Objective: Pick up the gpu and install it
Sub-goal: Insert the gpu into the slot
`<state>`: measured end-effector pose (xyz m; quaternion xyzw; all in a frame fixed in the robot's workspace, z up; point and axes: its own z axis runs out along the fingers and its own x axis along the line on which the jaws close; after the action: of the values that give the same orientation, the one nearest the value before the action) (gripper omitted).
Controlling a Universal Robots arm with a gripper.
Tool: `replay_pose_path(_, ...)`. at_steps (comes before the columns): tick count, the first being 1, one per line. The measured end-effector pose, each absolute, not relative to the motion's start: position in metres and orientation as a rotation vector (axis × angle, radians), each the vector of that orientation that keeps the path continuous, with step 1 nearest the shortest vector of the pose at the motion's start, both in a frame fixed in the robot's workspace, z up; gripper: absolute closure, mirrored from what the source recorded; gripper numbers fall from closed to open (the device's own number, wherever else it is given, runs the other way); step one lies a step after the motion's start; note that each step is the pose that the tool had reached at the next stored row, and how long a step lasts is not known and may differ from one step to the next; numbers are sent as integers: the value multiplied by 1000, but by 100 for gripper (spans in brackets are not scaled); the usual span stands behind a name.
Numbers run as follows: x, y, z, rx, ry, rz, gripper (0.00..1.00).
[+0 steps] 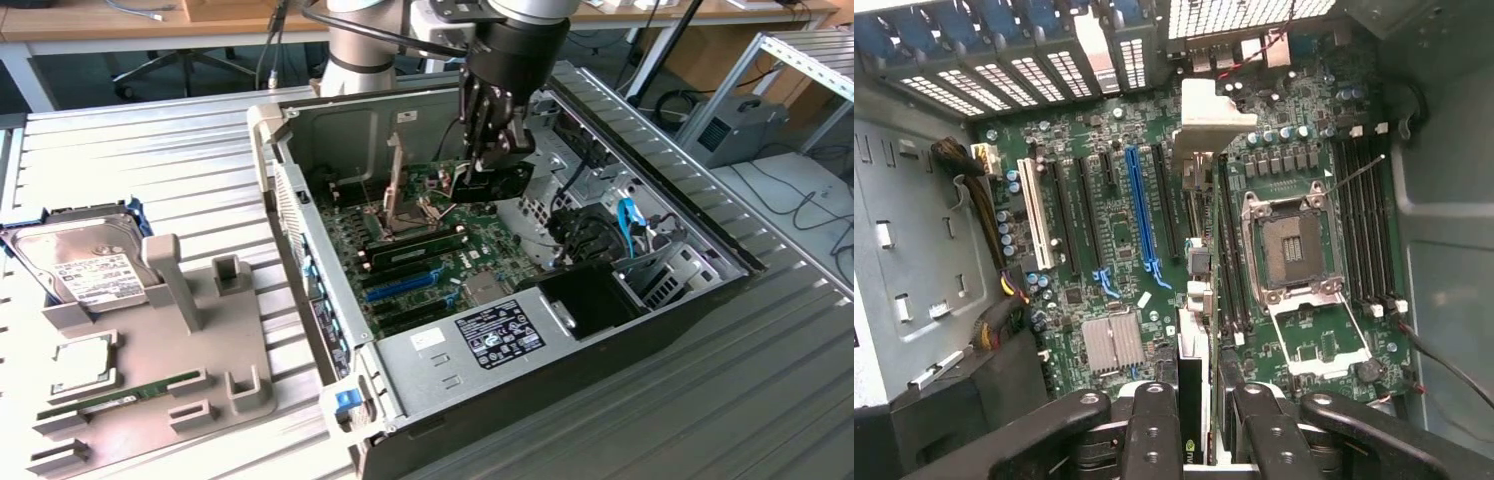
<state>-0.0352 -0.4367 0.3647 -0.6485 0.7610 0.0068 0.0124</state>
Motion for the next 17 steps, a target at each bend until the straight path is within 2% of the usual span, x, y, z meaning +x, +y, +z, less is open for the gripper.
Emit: replay_pose_path(17,-35,-437,364,-2075,2325,22,74)
